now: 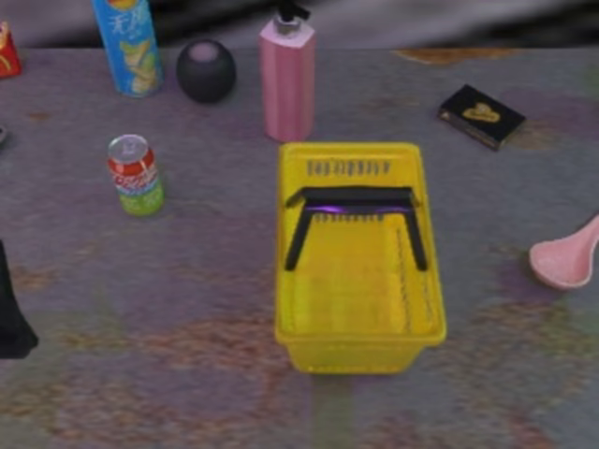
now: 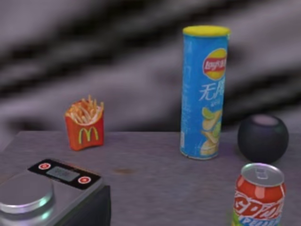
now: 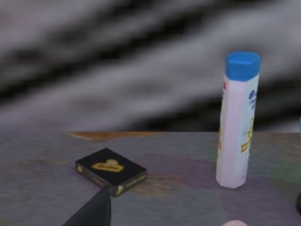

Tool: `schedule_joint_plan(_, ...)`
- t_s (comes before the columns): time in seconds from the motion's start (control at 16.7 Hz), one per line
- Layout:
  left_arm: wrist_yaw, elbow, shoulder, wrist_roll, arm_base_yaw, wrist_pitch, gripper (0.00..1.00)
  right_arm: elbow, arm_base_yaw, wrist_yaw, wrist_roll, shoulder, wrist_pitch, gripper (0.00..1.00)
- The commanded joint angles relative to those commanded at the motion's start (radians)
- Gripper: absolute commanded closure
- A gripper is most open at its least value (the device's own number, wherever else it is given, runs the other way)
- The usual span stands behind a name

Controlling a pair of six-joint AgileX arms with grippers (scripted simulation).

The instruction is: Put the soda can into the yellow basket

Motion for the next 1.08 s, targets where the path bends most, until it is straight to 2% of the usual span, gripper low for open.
schedule_joint_plan(0.24,0.004,0.029,0.029,0.010,-0.007,-0.025,0.00,0.000,0.000,0.000,0.000,0.000,0.000,0.00)
schedule_joint_plan(0.48,0.020,0.197,0.208,0.067,-0.041,-0.165,0.00,0.000,0.000,0.000,0.000,0.000,0.000,0.00)
schedule_joint_plan(0.78,0.042,0.569,0.595,0.183,-0.097,-0.443,0.00,0.000,0.000,0.000,0.000,0.000,0.000,0.00)
schedule_joint_plan(1.08,0.058,1.050,1.089,0.322,-0.147,-0.744,0.00,0.000,0.000,0.000,0.000,0.000,0.000,0.00)
